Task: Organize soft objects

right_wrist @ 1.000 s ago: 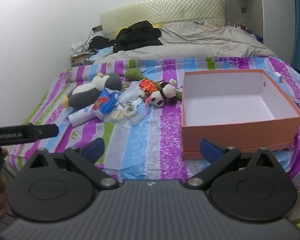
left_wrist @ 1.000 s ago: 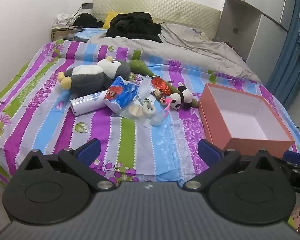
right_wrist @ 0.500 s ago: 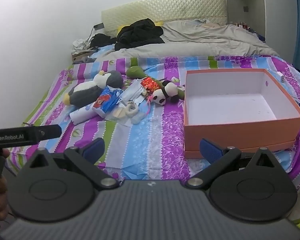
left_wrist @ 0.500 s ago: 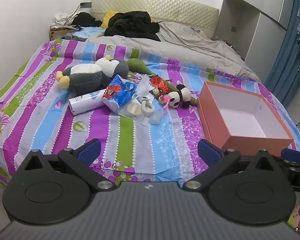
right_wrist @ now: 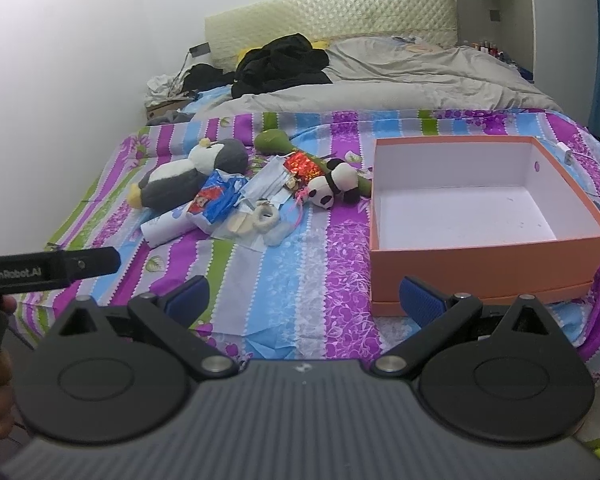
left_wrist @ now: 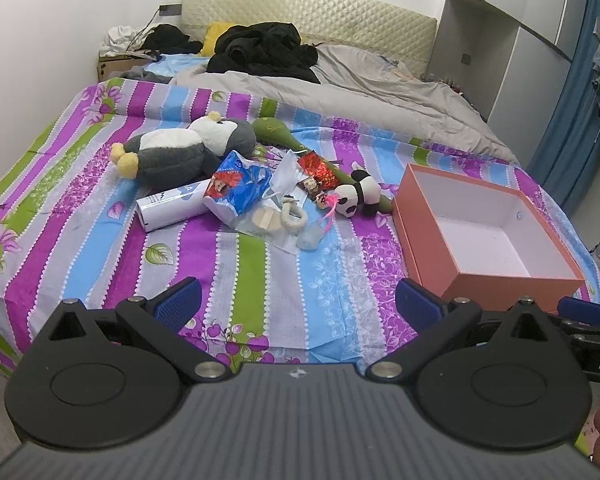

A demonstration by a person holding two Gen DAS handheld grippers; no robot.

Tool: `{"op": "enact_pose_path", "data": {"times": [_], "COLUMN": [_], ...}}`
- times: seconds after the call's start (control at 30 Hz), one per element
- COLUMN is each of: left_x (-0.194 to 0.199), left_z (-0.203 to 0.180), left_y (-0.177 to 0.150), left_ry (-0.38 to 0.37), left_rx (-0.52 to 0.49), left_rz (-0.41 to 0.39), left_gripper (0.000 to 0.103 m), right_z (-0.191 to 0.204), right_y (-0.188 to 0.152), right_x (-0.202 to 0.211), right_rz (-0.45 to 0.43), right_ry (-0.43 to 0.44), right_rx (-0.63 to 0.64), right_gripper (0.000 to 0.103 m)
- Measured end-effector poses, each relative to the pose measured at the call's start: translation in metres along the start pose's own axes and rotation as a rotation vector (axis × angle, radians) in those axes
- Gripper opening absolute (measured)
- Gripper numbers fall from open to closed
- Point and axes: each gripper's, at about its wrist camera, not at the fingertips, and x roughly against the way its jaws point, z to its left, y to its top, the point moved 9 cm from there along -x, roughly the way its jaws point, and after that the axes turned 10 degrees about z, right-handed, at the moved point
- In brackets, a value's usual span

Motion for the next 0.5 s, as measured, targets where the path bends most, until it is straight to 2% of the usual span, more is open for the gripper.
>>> {"op": "enact_pose_path", "data": {"times": [0.5], "left_x": [-0.0020], "left_z": [-0.0008], "left_y": [-0.0005], "left_ry": [0.005], "left_rx": [-0.006], "left_rz": [0.016], "left_gripper": [0.103], "right_z": [0.0026], "right_y": [0.0013], "right_x": [0.0001], "right_rz": [-0.003], "right_ry": [0.009], "right_rx": [0.005], "right_gripper": [0.103]}}
